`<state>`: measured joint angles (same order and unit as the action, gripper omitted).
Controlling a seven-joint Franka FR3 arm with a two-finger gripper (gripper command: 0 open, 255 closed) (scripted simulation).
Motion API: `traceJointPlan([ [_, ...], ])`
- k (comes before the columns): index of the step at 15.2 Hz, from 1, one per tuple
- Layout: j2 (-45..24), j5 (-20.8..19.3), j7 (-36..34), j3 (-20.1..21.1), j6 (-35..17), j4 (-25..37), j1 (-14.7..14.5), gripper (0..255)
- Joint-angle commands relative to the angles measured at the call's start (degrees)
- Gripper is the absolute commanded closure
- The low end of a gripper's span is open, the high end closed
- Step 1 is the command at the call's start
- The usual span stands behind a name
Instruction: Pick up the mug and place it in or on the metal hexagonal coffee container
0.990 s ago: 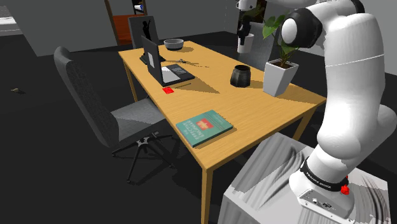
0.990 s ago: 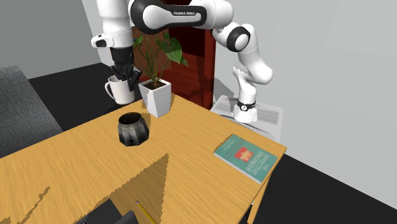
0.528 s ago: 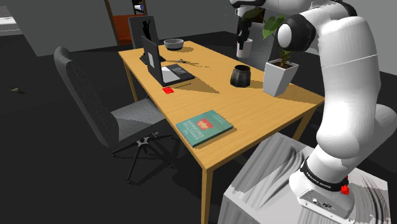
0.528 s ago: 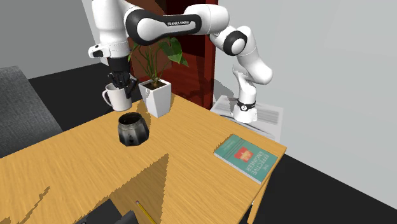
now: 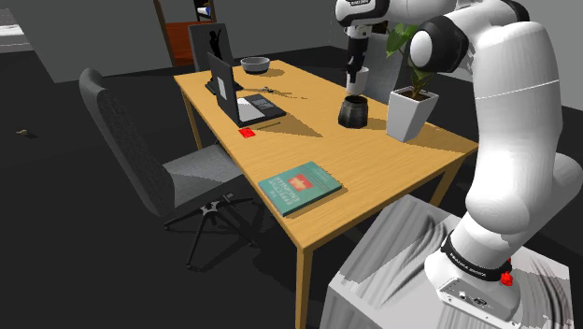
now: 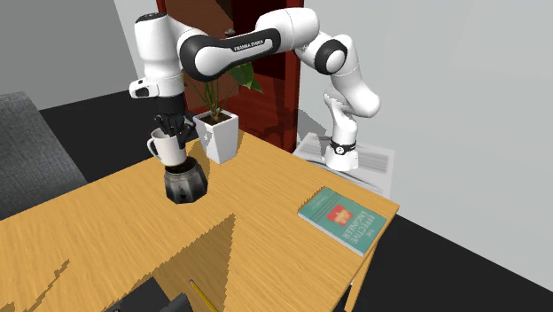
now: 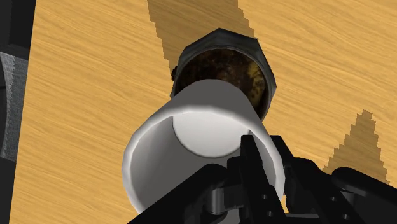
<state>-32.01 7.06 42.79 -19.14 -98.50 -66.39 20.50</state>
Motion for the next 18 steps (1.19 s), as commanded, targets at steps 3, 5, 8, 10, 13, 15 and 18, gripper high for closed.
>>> traceJointPlan([
  [3,0.52,-0.09,-0.02,0.01,-3.34,-3.84,-0.48,255],
  [5,0.52,-0.09,-0.02,0.01,-3.35,-3.84,-0.48,255],
  [8,0.52,-0.09,-0.02,0.01,-3.34,-3.84,-0.48,255],
  [10,0.52,-0.09,-0.02,0.01,-3.34,-3.84,-0.48,255],
  [13,0.52,-0.09,-0.02,0.01,-3.35,-3.85,-0.48,0],
  [15,0.52,-0.09,-0.02,0.01,-3.34,-3.84,-0.47,0],
  [18,0.47,-0.11,-0.09,-0.01,-1.39,-1.81,-0.32,0],
])
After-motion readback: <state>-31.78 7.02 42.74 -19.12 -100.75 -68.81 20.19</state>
